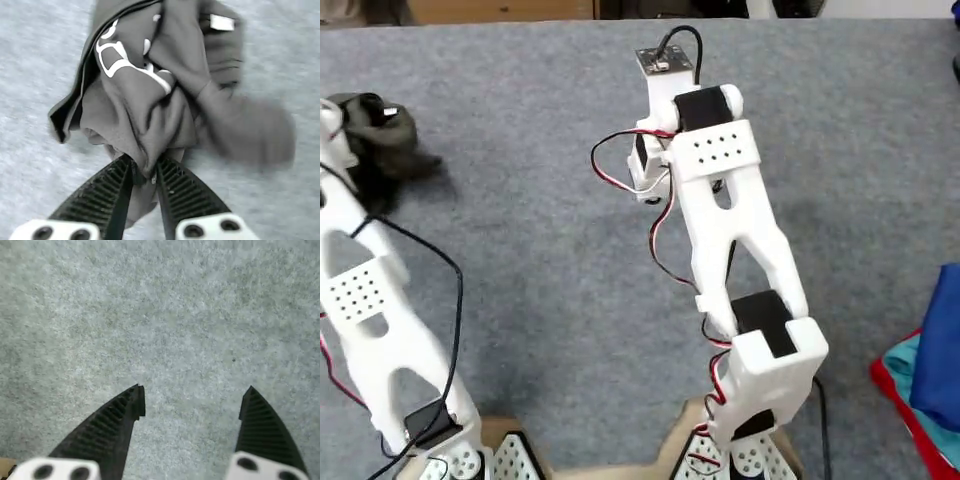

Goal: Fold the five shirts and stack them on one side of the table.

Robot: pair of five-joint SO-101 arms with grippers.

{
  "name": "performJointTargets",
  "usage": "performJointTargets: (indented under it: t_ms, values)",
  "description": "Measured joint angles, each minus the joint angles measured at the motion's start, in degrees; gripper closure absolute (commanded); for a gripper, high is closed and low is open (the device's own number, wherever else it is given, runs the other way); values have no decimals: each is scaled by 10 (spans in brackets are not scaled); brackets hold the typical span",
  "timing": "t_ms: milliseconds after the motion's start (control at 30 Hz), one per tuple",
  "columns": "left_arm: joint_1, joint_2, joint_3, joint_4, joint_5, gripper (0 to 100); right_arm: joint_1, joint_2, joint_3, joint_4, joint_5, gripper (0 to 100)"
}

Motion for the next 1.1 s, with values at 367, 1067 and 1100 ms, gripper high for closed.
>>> performJointTargets:
  t_ms: [367,1067,1100]
  values:
    - [164,-345,322,4,152,981,135,-20,-30,9,0,688]
    - [575,-1015,952,4,171,946,246,-403,398,9,215,688]
    - [575,-1029,962,4,171,903,246,-404,406,9,215,688]
